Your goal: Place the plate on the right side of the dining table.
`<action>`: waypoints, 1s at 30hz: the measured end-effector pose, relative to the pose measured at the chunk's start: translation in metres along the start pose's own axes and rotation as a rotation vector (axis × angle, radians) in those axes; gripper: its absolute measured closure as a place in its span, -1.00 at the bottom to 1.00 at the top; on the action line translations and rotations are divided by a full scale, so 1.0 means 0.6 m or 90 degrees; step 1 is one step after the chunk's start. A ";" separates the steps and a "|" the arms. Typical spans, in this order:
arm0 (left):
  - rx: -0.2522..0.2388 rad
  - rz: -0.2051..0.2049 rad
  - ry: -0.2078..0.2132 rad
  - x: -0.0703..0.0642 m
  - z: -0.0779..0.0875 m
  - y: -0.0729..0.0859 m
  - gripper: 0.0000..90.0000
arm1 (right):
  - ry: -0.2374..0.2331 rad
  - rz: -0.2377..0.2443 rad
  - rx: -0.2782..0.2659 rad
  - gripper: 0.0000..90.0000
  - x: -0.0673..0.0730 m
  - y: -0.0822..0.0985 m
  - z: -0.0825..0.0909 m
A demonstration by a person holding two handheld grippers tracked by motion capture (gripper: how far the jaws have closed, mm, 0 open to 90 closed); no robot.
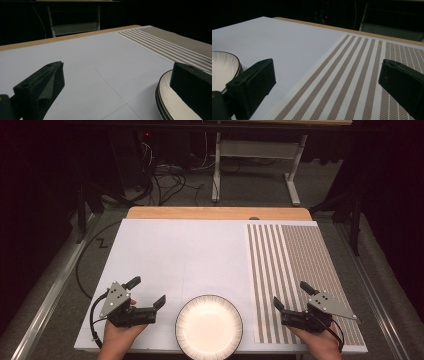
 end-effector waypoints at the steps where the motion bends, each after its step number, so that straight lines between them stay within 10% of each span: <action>1: 0.000 0.000 0.000 0.000 0.000 0.000 -1.00 | 0.000 -0.001 -0.001 -0.96 -0.001 0.000 0.000; 30: -0.006 -0.004 0.002 -0.005 -0.001 -0.002 -1.00 | 0.004 -0.008 -0.011 -0.91 -0.010 -0.006 0.004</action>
Point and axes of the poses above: each handheld gripper's, and its own axes: z roughly backward along the jaws, y roughly out of its underside, x roughly to its left, the point moved 4 cm from there along -z, roughly forward along the jaws, and after that the axes turned 15 degrees about -x, right-handed, at the moved point
